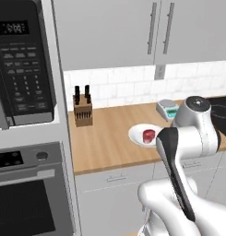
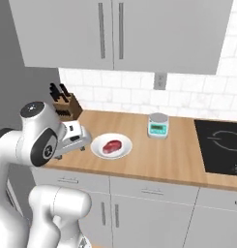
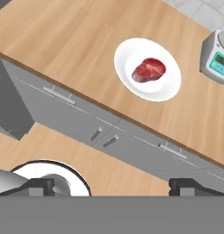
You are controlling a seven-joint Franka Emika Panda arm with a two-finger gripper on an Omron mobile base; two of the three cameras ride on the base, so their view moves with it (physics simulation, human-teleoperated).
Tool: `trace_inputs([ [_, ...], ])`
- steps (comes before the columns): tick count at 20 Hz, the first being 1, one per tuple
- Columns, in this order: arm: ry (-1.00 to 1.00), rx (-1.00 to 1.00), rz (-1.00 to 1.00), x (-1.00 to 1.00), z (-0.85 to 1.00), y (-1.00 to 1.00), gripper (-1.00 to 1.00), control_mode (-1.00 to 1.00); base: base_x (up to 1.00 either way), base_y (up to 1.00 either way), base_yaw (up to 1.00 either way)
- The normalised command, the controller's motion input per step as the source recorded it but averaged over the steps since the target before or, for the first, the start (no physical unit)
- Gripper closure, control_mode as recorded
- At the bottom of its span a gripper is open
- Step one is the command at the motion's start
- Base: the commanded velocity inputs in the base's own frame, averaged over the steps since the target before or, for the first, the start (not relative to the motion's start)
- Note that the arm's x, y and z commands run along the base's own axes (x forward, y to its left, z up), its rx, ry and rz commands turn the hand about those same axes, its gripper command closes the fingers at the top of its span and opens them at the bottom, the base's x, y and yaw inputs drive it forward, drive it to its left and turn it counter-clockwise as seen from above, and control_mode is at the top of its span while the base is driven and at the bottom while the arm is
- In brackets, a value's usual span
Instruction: Pick up the knife from the drawer and place it on the cutting board. Then place the meat from the plate to the cutting board.
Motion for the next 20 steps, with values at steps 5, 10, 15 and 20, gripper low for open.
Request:
trace_inputs([
  [5,0.0,0.0,0.0,0.0,0.0,0.0,-1.0,1.0,0.31,-0.01,-0.11],
  [10,0.0,0.0,-0.15,0.5,-0.19,0.02,-1.0,-1.0,0.0,0.0,0.0],
  [15,0.0,0.08,-0.57,0.69,-0.26,0.0,-1.0,-1.0,0.0,0.0,0.0],
  [20,0.07,0.13,-0.49,0.54,-0.2,-0.08,-1.0,-1.0,0.0,0.0,0.0],
])
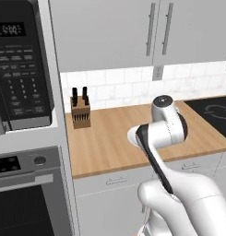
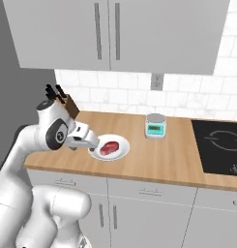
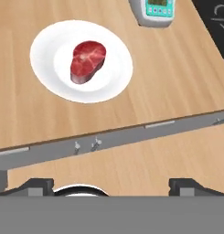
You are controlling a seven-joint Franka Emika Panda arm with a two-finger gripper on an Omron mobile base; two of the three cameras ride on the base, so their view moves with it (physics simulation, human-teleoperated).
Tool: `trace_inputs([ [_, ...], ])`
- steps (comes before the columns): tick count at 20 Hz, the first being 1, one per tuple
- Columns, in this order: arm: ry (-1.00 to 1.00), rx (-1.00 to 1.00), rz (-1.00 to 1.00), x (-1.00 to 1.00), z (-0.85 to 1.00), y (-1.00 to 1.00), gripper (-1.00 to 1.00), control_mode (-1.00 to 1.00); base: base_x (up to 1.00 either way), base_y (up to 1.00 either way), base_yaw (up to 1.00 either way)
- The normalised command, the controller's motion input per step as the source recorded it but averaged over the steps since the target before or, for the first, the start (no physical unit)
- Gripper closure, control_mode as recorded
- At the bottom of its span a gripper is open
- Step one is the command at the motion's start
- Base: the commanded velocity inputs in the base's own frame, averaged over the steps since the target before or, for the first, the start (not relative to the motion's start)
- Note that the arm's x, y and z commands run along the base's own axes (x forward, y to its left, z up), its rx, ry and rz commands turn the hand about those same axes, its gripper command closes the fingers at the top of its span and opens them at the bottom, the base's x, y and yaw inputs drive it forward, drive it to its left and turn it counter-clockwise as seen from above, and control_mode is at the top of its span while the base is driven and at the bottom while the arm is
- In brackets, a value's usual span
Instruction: Pick up the knife from the drawer and place it on the cutting board. Then place the meat from the plate to the cutting board.
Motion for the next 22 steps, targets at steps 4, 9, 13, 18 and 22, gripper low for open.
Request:
trace_inputs([
  [4,0.12,0.22,-0.15,0.51,-0.14,-0.39,-1.0,-1.0,0.0,0.0,0.0],
  [9,0.01,0.13,-0.01,0.17,-0.18,-0.2,-1.0,-1.0,0.0,0.0,0.0],
  [13,-0.03,0.04,0.0,0.03,-0.23,0.14,-1.0,-1.0,0.0,0.0,0.0],
  [18,0.0,0.0,-0.02,0.35,-0.31,0.4,-1.0,-1.0,0.0,0.0,0.0],
  [22,0.0,0.0,-0.02,0.46,-0.26,0.13,-1.0,-1.0,0.0,0.0,0.0],
])
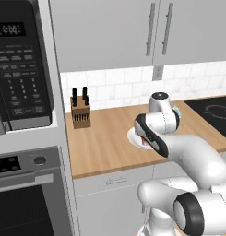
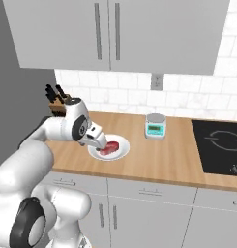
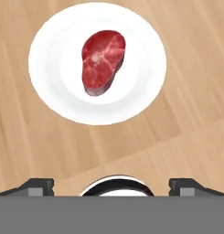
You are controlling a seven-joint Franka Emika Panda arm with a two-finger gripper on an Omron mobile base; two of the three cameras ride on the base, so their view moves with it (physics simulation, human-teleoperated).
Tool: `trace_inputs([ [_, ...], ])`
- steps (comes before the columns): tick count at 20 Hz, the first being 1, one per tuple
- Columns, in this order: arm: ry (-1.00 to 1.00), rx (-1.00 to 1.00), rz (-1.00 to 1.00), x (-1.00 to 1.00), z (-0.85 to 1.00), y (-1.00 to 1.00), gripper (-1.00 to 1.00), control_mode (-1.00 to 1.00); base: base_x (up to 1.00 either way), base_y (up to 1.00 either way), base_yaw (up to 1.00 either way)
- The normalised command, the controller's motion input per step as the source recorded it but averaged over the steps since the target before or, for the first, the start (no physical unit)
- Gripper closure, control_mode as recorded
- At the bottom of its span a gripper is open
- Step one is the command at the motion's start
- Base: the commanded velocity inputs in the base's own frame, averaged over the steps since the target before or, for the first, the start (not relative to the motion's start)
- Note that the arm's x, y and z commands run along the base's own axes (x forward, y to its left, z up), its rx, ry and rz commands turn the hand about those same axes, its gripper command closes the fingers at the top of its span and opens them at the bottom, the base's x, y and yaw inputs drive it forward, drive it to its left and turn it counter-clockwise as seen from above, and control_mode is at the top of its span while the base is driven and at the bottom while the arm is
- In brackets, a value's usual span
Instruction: Pick up the knife from the drawer and place it on the cutting board. Then place the meat from the plate to the cutting board.
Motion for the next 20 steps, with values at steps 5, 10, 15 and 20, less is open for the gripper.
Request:
trace_inputs([
  [5,0.01,0.0,-0.01,0.41,-0.27,-0.02,-1.0,-1.0,0.0,0.0,0.0],
  [10,0.07,0.02,0.0,0.42,-0.19,-0.12,-1.0,-1.0,0.0,0.0,0.0],
  [15,0.14,0.05,-0.01,0.5,-0.22,-0.23,-1.0,-1.0,0.0,0.0,0.0],
  [20,0.13,0.05,-0.02,0.48,-0.19,-0.07,-1.0,-1.0,0.0,0.0,0.0],
])
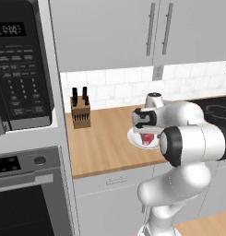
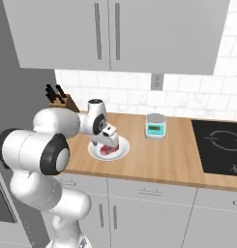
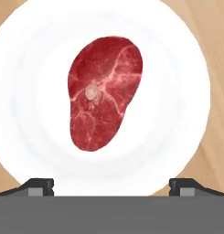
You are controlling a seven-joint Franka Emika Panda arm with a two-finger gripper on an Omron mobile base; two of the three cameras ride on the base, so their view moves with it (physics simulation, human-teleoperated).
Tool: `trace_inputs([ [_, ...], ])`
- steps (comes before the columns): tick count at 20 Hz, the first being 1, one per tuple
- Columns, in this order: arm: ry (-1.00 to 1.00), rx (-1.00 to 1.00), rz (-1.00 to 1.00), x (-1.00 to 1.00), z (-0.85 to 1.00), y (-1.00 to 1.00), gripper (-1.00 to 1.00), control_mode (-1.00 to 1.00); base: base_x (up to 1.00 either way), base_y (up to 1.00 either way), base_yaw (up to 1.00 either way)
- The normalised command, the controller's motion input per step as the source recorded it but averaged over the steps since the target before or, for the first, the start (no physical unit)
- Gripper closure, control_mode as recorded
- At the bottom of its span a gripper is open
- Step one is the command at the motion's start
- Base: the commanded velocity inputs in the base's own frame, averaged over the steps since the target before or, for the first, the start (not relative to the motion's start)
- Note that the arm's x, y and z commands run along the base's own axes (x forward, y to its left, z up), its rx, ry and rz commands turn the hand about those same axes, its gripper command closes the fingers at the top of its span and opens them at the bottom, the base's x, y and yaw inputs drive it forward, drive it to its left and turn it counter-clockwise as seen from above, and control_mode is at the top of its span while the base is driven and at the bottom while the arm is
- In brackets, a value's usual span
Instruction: Pick up the knife from the drawer and place it on the cutting board. Then place the meat from the plate to the cutting board.
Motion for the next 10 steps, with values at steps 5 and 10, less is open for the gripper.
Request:
trace_inputs([
  [5,0.03,0.01,0.0,0.19,-0.19,0.0,-1.0,-1.0,0.0,0.0,0.0],
  [10,0.0,0.0,0.0,0.08,-0.21,0.0,-1.0,-1.0,0.0,0.0,0.0],
])
